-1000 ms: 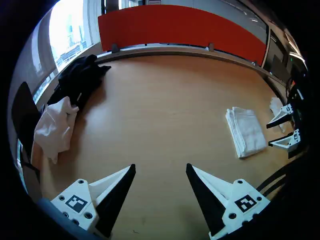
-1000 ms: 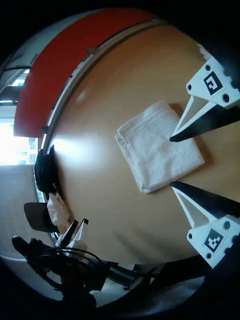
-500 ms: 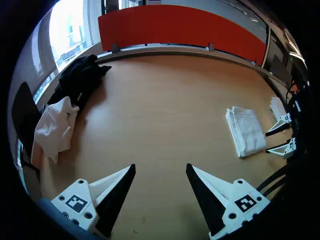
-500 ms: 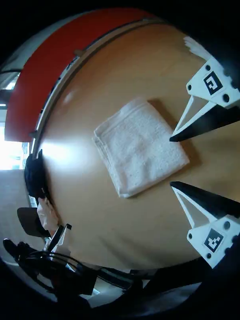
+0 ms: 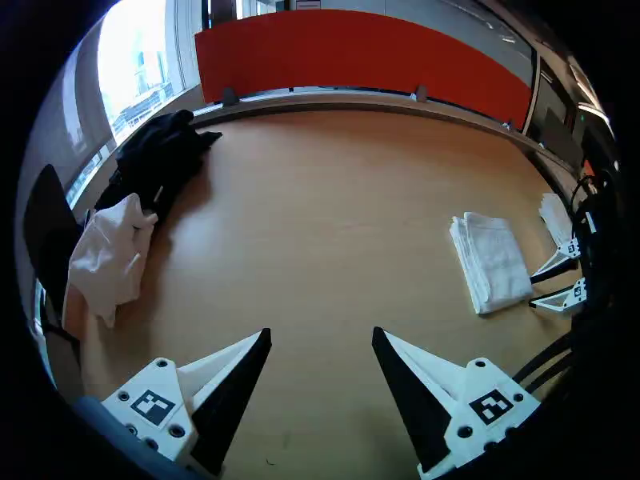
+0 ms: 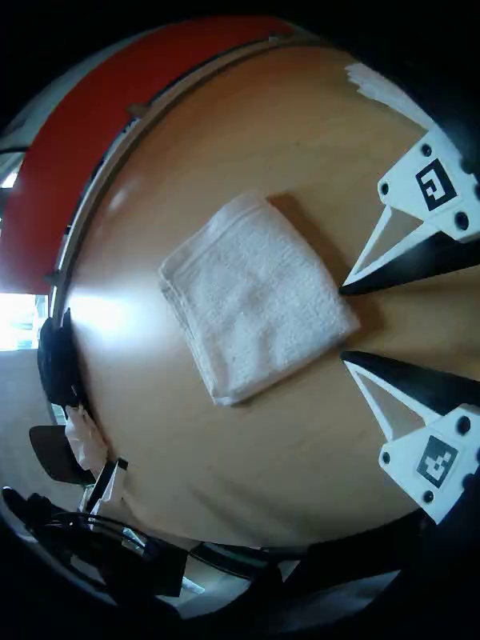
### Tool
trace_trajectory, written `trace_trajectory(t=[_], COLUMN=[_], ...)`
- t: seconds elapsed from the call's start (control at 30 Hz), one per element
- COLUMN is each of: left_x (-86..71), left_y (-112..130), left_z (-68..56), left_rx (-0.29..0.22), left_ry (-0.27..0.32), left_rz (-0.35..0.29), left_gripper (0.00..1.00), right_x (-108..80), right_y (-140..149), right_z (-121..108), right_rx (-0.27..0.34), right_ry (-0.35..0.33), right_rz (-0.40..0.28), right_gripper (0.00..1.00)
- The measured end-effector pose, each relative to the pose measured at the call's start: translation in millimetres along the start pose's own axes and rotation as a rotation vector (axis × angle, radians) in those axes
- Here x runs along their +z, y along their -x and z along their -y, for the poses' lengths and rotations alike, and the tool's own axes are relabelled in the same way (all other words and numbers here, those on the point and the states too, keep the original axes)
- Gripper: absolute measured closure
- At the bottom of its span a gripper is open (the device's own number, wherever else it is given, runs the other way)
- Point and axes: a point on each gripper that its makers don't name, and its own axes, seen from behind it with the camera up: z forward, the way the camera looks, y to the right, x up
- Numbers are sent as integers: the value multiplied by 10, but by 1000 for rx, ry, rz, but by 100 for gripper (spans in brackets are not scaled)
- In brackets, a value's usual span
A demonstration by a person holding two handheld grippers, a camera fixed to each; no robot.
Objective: Fold towel
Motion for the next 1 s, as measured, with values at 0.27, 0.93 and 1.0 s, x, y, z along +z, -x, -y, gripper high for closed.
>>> trace_trajectory(t=[0.27, 0.93, 1.0], left_x=[4, 9, 8], left_y=[6, -2, -5], left_z=[0, -14, -14], left_rx=[0, 3, 3], left_ry=[1, 5, 6], left_rz=[2, -1, -2], left_gripper=[6, 6, 6], right_x=[15, -56, -97], right_y=[44, -81, -162], right_z=[-11, -93, -106], right_rx=[5, 20, 17], right_ry=[7, 33, 38], right_rz=[10, -25, -39], right_gripper=[69, 96, 96])
